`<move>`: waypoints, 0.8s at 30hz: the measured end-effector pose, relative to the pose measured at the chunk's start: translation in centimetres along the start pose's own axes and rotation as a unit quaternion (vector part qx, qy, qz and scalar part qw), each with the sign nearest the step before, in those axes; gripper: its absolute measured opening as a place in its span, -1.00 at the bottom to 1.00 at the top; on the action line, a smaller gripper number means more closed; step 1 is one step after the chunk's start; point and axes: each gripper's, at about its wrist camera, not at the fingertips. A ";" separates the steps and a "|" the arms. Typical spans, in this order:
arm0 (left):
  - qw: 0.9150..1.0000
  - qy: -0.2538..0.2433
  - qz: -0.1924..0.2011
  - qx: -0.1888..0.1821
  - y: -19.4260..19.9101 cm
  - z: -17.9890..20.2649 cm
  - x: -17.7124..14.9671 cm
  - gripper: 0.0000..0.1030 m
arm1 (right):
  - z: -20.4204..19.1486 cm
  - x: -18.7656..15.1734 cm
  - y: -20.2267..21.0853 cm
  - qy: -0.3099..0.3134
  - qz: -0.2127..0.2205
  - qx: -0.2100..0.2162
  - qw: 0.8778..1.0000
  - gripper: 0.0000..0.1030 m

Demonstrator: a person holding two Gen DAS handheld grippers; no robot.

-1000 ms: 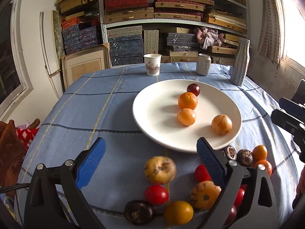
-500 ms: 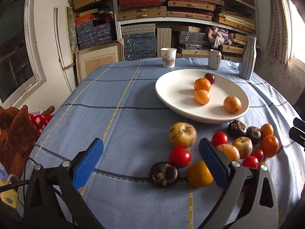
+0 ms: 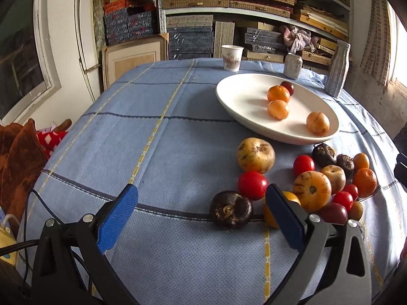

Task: Organize fruits
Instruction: 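Move the left tool back to the fruit and grasp a dark mangosteen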

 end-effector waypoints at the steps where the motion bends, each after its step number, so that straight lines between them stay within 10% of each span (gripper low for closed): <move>1: 1.000 0.000 -0.005 0.001 -0.2 -0.1 -0.1 0.91 | 0.0 0.0 0.0 0.000 0.000 0.000 1.000 0.63; 20: 0.997 -0.002 -0.067 -0.033 -2.1 -0.6 -0.4 0.89 | -0.4 -0.2 0.0 0.007 -0.003 0.006 1.000 0.64; 24: 0.995 -0.017 -0.086 -0.055 -2.9 0.1 -0.5 0.09 | -0.3 -0.2 0.0 0.004 -0.005 0.006 1.000 0.64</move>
Point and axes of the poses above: each gripper's, at about its wrist camera, not at the fingertips, and y roughly against the way its jaws point, z to its right, x to its top, and after that the axes turned 13 degrees about y, right-handed
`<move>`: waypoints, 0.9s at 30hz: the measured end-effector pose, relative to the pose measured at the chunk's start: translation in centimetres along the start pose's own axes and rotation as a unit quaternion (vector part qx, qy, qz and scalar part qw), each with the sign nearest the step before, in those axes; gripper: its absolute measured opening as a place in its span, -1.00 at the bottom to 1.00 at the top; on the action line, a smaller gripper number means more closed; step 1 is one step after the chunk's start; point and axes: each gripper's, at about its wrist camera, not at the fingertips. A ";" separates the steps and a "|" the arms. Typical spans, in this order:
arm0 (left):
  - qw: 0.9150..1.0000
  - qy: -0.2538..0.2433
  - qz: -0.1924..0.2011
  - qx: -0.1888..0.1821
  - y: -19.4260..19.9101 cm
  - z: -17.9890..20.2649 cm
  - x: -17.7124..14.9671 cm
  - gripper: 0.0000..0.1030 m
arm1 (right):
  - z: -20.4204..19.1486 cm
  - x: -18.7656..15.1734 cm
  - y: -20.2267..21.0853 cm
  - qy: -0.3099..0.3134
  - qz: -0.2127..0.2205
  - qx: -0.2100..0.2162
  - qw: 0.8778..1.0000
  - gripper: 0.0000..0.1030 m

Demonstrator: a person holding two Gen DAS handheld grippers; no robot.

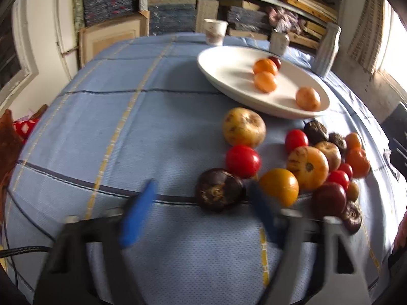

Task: Organize fruits
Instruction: 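Move the left tool back to the fruit and grasp a dark mangosteen, then carry the mangosteen to the plate with the left tool while the right tool places an orange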

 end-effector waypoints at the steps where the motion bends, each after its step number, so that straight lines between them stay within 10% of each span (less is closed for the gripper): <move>1: 1.000 -0.003 -0.010 -0.006 -0.4 0.2 0.0 0.05 | 0.0 0.0 0.0 0.000 0.000 0.000 1.000 0.64; 20: 1.000 -0.007 0.015 -0.003 0.3 0.3 0.1 -0.20 | 0.0 -0.5 -2.3 0.001 -0.062 0.026 0.998 0.61; 27: 1.000 -0.012 0.013 0.003 0.2 0.5 0.0 -0.20 | 0.8 -0.8 -4.6 -0.029 -0.102 0.063 0.992 0.18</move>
Point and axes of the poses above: each gripper's, at about its wrist camera, not at the fingertips, and y roughly against the way its jaws point, z to its right, x to its top, and after that the axes turned 13 degrees about y, right-handed
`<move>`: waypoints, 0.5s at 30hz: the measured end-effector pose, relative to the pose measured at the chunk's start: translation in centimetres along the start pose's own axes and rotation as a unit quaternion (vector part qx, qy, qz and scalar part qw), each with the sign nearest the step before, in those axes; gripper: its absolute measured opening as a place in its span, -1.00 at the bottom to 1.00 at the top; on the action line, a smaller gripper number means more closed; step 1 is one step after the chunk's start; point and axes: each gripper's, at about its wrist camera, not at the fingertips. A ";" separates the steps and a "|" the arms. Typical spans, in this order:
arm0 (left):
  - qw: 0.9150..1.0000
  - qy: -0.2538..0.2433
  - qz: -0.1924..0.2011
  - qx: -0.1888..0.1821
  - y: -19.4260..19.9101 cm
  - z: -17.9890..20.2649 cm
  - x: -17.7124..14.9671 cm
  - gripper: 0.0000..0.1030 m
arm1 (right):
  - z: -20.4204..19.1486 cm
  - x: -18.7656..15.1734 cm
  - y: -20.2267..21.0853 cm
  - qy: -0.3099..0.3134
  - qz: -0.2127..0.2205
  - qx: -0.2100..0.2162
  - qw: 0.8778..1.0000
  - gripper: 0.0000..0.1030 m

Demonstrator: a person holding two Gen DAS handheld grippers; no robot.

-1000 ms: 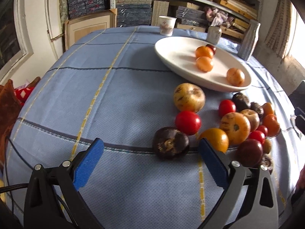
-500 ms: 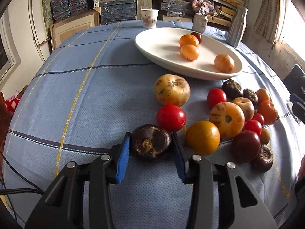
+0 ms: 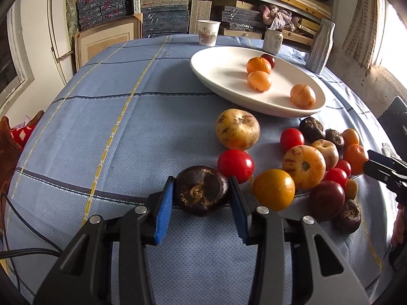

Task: Organize fruits
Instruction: 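Carry the mangosteen to the plate with the left tool while the right tool places an orange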

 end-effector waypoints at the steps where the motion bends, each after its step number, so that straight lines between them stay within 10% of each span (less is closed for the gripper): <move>1: 1.000 0.000 -0.001 0.000 0.0 0.0 0.0 -0.20 | 0.2 0.1 -0.4 -0.007 -0.004 0.009 1.000 0.16; 15: 1.000 0.011 0.009 -0.020 0.5 -0.2 0.2 -0.20 | 0.2 0.1 0.5 -0.018 0.019 0.029 0.999 -0.13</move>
Point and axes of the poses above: each gripper's, at about its wrist camera, not at the fingertips, and y roughly against the way its jaws point, z to its right, x to its top, and after that the axes turned 13 degrees about y, right-handed
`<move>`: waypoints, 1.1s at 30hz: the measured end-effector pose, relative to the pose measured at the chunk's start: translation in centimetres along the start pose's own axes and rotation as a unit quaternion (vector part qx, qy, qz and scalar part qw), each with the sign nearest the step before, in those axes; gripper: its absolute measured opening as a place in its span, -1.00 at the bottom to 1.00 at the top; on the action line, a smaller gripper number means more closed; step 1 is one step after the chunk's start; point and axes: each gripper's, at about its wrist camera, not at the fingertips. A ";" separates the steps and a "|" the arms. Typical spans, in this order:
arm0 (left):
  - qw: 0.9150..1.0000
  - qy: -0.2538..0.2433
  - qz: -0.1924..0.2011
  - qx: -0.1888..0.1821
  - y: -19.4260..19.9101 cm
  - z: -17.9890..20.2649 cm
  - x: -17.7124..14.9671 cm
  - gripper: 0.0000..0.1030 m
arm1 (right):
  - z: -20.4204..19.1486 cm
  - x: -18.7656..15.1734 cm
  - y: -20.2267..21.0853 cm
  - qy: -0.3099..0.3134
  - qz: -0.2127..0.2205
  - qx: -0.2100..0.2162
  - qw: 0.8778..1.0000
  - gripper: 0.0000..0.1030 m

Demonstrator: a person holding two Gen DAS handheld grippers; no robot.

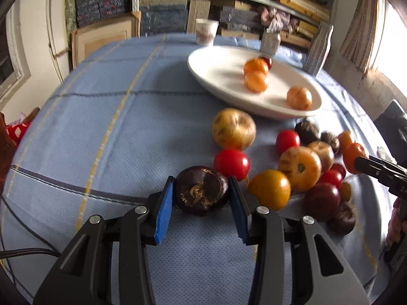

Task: Organize fruits
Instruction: 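Carry the mangosteen to the plate with the left tool while the right tool places an orange, then return the left tool to the fruit and grasp a yellow potato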

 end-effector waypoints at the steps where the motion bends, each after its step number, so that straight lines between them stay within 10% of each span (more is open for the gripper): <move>1: 1.000 0.002 0.008 -0.001 0.4 0.0 0.2 -0.20 | 0.0 0.1 0.7 -0.001 0.012 -0.002 1.000 -0.13; 9: 0.997 -0.001 0.075 0.000 3.9 2.6 7.9 -0.20 | 0.7 7.9 5.5 0.023 0.089 -0.040 0.995 -0.14; 14: 0.997 -0.016 0.069 0.018 0.1 5.5 10.7 -0.20 | 1.2 11.5 0.9 0.022 0.074 -0.046 0.996 -0.14; 28: 0.999 -0.044 0.016 0.027 -7.8 7.2 10.4 -0.18 | 3.1 10.9 -8.8 0.007 0.023 -0.049 0.998 -0.09; 33: 0.998 -0.049 0.035 0.033 -7.0 7.4 10.2 0.24 | 3.0 10.8 -7.6 0.007 0.043 -0.049 0.998 0.08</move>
Point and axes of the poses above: each gripper's, at about its wrist camera, not at the fingertips, and y roughly against the way its jaws point, z to its right, x to its top, and after that the axes turned 13 degrees about y, right-handed
